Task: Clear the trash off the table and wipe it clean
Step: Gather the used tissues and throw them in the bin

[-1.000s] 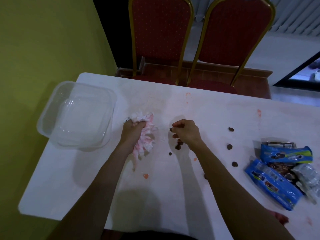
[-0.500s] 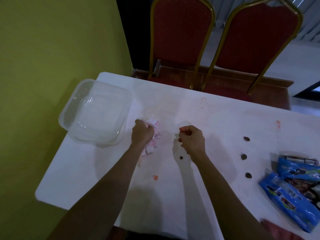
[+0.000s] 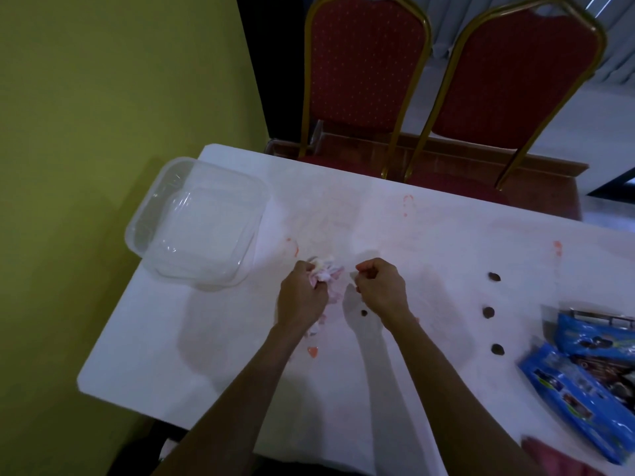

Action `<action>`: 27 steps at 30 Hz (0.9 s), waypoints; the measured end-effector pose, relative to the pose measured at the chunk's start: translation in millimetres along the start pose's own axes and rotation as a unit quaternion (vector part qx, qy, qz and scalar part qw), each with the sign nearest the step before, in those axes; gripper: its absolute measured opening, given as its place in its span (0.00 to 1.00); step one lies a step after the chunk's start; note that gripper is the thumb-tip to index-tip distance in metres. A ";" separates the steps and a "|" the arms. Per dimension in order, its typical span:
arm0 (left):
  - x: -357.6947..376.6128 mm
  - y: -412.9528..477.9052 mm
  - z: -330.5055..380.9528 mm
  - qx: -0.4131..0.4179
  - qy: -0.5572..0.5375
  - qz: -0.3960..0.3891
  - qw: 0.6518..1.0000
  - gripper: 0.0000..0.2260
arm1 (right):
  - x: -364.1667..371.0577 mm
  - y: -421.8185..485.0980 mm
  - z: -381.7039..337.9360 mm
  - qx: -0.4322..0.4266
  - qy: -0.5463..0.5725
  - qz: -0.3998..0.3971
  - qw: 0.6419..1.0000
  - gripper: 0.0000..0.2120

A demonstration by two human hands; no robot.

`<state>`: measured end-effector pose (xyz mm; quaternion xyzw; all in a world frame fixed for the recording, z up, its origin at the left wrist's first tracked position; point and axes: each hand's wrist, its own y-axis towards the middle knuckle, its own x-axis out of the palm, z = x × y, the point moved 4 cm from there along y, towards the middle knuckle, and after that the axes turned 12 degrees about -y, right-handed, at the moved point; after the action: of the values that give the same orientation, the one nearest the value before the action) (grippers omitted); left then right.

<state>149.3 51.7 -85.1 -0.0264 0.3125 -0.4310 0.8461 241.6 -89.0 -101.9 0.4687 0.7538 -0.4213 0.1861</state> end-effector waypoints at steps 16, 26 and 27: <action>-32.5 -9.8 22.8 -0.042 -0.195 -0.088 0.976 0.06 | 8.6 -36.1 -66.1 -0.101 0.075 -0.133 0.983 0.25; -37.9 -40.0 3.6 -0.087 -0.249 -0.073 0.962 0.07 | 17.1 -72.2 -49.6 -0.119 0.031 -0.081 0.989 0.15; -38.5 -43.3 3.2 -0.093 -0.242 -0.078 0.963 0.09 | 17.7 -77.4 -48.3 -0.126 0.029 -0.080 0.988 0.14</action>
<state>103.6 52.5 -49.5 -0.2330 0.1340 -0.4454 0.8540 171.6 -56.1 -50.4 0.3918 0.8409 -0.3227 0.1878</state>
